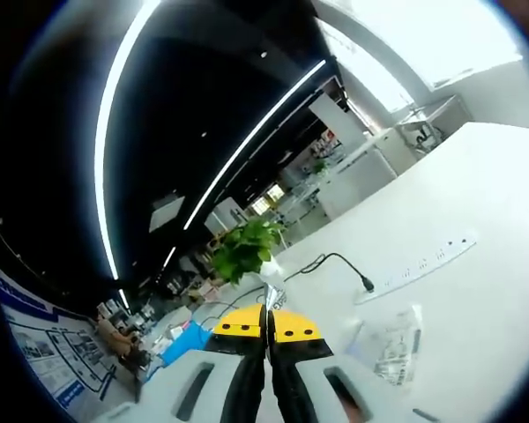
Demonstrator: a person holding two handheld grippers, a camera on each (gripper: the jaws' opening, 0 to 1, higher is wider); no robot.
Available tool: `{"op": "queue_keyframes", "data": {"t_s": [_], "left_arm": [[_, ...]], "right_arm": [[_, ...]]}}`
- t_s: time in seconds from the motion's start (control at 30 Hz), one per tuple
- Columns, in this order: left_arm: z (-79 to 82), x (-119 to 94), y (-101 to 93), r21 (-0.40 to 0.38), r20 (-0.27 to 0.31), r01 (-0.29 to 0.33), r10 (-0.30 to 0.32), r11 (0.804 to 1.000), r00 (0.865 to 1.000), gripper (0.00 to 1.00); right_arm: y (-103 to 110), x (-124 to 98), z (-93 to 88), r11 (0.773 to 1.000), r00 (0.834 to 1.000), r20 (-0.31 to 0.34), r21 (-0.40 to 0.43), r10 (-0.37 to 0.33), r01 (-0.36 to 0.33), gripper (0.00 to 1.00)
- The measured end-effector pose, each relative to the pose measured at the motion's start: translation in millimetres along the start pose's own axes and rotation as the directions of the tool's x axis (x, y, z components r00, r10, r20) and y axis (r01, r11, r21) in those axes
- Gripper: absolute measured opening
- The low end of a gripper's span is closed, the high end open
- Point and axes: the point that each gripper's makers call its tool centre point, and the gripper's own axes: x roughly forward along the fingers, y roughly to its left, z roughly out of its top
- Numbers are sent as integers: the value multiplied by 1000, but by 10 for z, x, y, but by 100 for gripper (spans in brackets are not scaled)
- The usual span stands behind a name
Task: Clip sheet goods on table flip sheet goods clip sheet goods scan sheet goods put sheet goods back to table
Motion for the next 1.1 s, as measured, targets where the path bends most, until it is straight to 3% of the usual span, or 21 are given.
{"op": "queue_keyframes", "data": {"t_s": [0.33, 1.1], "left_arm": [[-1, -1, -6, -2, 0, 2, -2, 1000, 1000, 46], [7, -5, -12, -2, 2, 9, -9, 1000, 1000, 45]], "right_arm": [[-43, 171, -2, 1000, 998, 49, 1, -29, 29, 0], [109, 634, -119, 998, 990, 138, 55, -42, 34, 0]]}}
